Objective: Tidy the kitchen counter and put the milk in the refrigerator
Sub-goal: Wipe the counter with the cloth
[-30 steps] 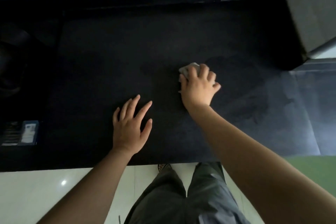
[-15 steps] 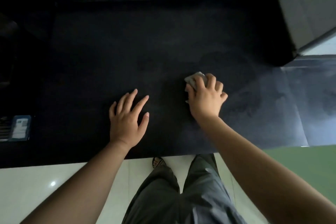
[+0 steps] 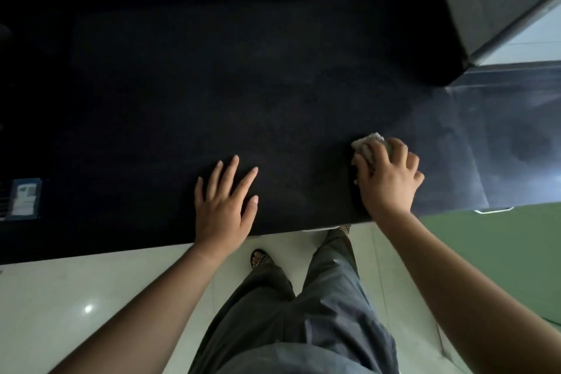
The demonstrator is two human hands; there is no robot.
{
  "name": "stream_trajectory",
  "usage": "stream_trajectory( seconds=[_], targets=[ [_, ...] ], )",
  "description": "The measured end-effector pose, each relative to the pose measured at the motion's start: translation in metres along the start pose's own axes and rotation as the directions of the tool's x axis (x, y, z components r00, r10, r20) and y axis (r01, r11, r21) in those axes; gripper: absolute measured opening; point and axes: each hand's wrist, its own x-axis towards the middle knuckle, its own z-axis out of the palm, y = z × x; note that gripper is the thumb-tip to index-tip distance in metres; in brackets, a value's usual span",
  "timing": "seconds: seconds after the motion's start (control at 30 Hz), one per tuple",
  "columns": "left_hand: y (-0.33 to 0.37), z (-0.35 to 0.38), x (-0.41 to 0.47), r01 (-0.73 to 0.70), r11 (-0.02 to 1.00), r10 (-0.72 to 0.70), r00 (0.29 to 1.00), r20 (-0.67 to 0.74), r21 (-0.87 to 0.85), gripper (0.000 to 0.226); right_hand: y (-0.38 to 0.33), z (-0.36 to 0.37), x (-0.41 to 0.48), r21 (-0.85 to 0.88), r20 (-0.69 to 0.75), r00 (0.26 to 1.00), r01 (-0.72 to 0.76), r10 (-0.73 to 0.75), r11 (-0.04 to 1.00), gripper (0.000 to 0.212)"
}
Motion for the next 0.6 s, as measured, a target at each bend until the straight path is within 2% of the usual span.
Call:
stream_trajectory(
  seconds=[0.07, 0.13, 0.23, 0.33, 0.43, 0.5, 0.6],
  targets=[
    [-0.001, 0.0, 0.0, 0.002, 1.0, -0.002, 1.0, -0.012, 0.012, 0.05, -0.01, 0.002, 0.002, -0.005, -0.014, 0.997, -0.076, 0.076, 0.997, 0.035],
    [-0.001, 0.0, 0.0, -0.004, 1.0, 0.004, 1.0, -0.004, 0.016, 0.05, -0.027, 0.007, -0.005, -0.001, -0.011, 0.999, -0.05, 0.05, 0.999, 0.034],
    [-0.003, -0.002, -0.001, -0.016, 1.0, 0.015, 1.0, 0.024, 0.025, 0.051, -0.057, 0.016, -0.037, -0.005, 0.044, 0.982, 0.183, -0.182, 0.983, 0.035],
    [-0.004, -0.006, -0.001, -0.02, 1.0, 0.018, 0.998, 0.063, 0.019, 0.053, -0.069, 0.017, -0.07, -0.025, 0.061, 0.913, 0.405, -0.403, 0.914, 0.037],
    [-0.006, -0.012, -0.001, -0.032, 0.999, 0.031, 0.994, 0.105, 0.016, 0.055, -0.045, 0.009, -0.075, -0.031, 0.091, 0.844, 0.532, -0.528, 0.846, 0.041],
    [-0.007, -0.014, -0.001, -0.037, 0.999, 0.035, 0.992, 0.124, 0.015, 0.055, -0.021, 0.002, -0.062, -0.059, 0.097, 0.863, 0.503, -0.496, 0.863, 0.041],
    [-0.008, -0.013, -0.004, -0.028, 1.0, 0.026, 0.992, 0.126, 0.012, 0.056, -0.012, -0.003, -0.035, -0.017, 0.067, 0.98, 0.187, -0.185, 0.982, 0.038]
  ],
)
